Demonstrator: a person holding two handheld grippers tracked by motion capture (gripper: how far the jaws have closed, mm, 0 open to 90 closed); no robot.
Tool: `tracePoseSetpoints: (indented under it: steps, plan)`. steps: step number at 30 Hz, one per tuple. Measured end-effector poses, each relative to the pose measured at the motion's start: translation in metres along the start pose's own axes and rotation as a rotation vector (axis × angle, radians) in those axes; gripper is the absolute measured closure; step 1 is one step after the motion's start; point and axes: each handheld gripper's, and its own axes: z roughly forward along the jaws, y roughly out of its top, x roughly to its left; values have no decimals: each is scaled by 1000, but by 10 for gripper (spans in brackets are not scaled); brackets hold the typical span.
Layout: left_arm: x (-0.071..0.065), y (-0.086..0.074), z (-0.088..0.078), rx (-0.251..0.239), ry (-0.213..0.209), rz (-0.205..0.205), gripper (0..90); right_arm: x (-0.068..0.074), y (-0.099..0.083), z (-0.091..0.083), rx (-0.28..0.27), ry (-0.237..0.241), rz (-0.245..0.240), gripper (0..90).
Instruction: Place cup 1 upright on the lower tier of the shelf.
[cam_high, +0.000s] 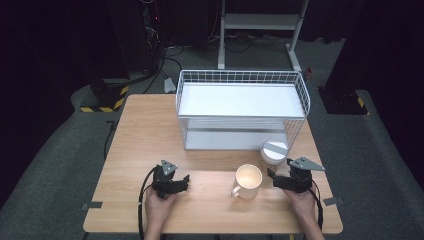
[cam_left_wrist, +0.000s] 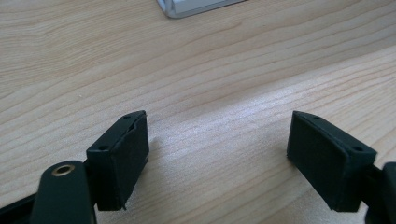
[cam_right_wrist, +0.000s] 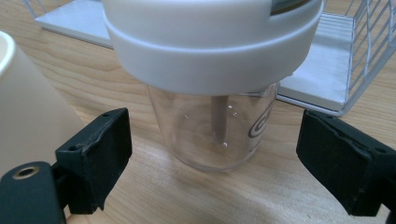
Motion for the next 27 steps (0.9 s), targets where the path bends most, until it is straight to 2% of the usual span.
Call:
tracePoseSetpoints:
  steps: [11,21,27]
  plan:
    - [0,0,0,1,0,-1,210,2,11,12,4,-6,-16,101]
    - [0,0,0,0,0,1,210,2,10,22,10,-24,-3,108]
    - [0,0,0,1,0,-1,210,4,15,27,19,-41,-18,123]
